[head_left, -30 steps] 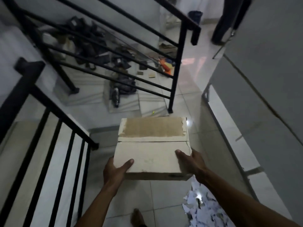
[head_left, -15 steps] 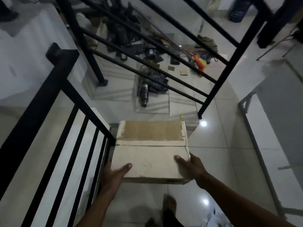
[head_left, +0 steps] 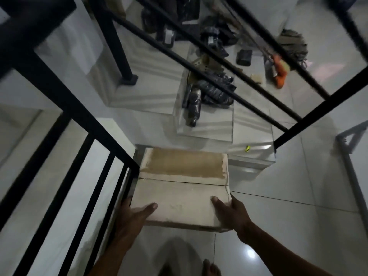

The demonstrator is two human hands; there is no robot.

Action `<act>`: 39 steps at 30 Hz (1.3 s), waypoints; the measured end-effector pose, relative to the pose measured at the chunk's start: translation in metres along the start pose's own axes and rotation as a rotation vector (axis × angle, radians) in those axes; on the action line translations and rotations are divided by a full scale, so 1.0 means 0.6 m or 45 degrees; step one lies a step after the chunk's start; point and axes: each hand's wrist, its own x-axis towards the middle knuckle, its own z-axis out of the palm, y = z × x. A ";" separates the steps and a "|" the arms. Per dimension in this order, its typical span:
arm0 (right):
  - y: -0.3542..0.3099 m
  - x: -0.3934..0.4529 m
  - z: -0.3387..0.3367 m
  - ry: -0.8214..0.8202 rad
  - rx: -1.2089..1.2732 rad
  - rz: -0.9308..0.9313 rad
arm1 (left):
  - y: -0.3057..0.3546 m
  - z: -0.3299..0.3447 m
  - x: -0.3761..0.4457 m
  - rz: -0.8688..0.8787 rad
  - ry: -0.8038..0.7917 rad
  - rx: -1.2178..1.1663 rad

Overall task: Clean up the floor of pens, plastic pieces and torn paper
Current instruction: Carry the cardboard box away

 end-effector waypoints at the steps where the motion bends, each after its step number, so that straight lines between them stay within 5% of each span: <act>1: 0.015 0.032 0.014 0.000 -0.009 0.002 | -0.024 0.011 0.028 -0.003 -0.007 -0.009; 17: 0.245 0.502 0.247 0.089 0.016 -0.226 | -0.378 0.119 0.510 0.166 0.039 0.038; 39: 0.246 0.627 0.314 0.245 0.045 -0.219 | -0.422 0.159 0.667 0.303 0.096 0.010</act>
